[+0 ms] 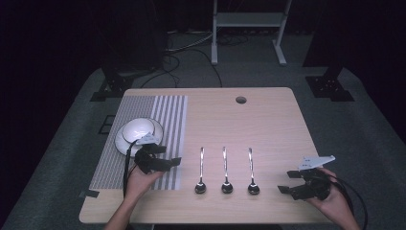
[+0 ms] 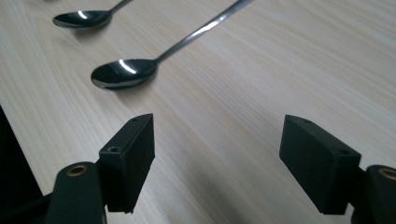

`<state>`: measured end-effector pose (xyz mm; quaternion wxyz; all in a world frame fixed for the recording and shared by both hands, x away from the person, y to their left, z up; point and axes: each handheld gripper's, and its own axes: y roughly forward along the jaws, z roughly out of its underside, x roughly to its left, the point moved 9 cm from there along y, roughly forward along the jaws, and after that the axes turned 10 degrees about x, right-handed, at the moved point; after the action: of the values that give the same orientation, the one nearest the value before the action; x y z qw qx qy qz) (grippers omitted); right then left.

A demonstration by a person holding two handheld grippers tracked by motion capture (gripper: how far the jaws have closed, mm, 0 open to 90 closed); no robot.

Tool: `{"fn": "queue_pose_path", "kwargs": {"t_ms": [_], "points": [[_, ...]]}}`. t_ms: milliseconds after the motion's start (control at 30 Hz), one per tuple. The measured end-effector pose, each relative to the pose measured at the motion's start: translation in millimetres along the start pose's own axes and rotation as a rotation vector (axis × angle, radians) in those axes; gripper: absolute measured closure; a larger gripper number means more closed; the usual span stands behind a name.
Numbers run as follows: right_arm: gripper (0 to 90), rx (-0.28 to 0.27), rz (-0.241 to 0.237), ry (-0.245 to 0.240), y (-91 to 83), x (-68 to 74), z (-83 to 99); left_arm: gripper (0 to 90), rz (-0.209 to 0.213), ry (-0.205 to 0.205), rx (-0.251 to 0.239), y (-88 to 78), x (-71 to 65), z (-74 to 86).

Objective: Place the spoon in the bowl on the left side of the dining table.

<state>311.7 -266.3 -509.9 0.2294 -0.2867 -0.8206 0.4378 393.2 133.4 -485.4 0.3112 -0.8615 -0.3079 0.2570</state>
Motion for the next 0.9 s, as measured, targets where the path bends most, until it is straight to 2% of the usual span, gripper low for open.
{"fn": "queue_pose_path", "kwargs": {"t_ms": [267, 400, 500, 767, 800, 900], "points": [[25.3, 0.041, -0.014, -0.064, 4.8, 11.0, -17.2, 9.1, -0.004, 0.002, -0.005, -1.5, 0.9, 0.5], [25.3, 0.08, -0.02, -0.123, 9.6, 19.7, -30.6, 9.2, -0.008, 0.008, -0.007, -3.1, 1.9, -0.2], [25.3, 0.083, -0.037, -0.132, 11.0, 23.5, -35.9, 9.1, -0.01, 0.01, -0.005, -2.5, 2.5, -0.2], [25.6, 0.116, -0.081, -0.218, 22.8, 45.0, -59.7, 9.2, -0.02, 0.018, 0.001, -3.1, 3.4, 0.3], [25.8, 0.126, -0.083, -0.242, 25.8, 50.7, -65.5, 9.1, -0.02, 0.019, 0.002, -3.2, 3.6, 0.5], [25.8, 0.136, -0.089, -0.257, 28.9, 55.8, -70.3, 9.1, -0.02, 0.02, 0.004, -2.4, 4.0, 0.8]]}}
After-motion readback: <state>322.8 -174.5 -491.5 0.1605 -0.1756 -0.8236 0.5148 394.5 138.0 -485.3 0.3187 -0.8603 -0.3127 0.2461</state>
